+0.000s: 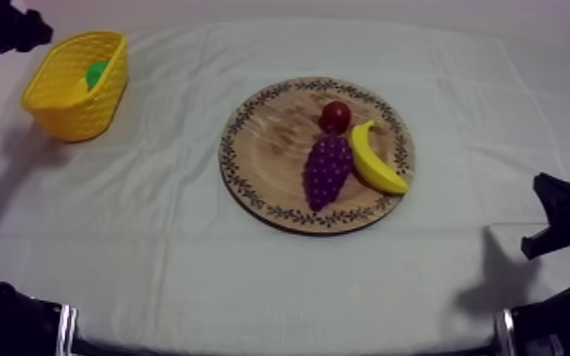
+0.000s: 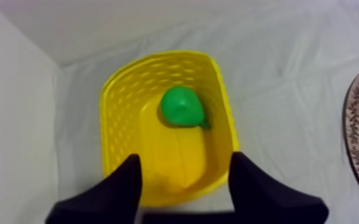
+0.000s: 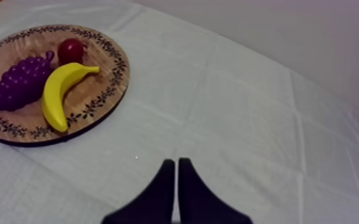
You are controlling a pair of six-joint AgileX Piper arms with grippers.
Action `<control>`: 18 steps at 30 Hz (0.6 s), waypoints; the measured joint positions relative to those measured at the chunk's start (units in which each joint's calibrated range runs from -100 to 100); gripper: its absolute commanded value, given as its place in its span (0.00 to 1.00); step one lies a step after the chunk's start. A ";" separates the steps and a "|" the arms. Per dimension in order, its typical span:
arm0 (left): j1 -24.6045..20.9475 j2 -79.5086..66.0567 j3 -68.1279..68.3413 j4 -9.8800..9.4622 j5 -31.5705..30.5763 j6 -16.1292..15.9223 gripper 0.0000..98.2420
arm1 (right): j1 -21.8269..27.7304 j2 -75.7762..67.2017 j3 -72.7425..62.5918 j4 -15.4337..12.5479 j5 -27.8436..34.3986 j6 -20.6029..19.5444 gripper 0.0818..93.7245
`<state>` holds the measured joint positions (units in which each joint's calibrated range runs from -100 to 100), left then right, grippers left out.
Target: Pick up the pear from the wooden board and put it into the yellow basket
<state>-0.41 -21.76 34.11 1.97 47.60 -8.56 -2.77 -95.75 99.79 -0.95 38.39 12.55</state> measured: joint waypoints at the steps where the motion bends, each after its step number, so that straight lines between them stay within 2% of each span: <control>1: -0.13 -2.99 2.53 0.00 -0.82 0.53 0.31 | 0.00 0.00 0.00 0.00 0.00 0.00 0.00; 4: -0.84 -11.63 10.05 -0.22 -3.64 2.32 0.13 | 0.00 0.00 0.00 0.00 0.00 0.00 0.00; 7: -1.15 -20.40 18.72 -0.91 -6.46 4.20 0.04 | 0.00 0.00 0.00 0.00 0.00 0.00 0.00; 12: -1.33 -36.45 33.51 -1.22 -11.82 7.26 0.01 | 0.00 0.00 0.00 0.00 0.00 0.00 0.00; 18: 0.25 -52.92 48.89 -1.22 -13.16 9.21 0.00 | 0.00 0.00 0.00 0.00 0.00 0.00 0.00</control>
<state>-0.16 -74.68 83.01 0.75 34.44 0.65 -2.77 -95.75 99.79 -0.95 38.39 12.55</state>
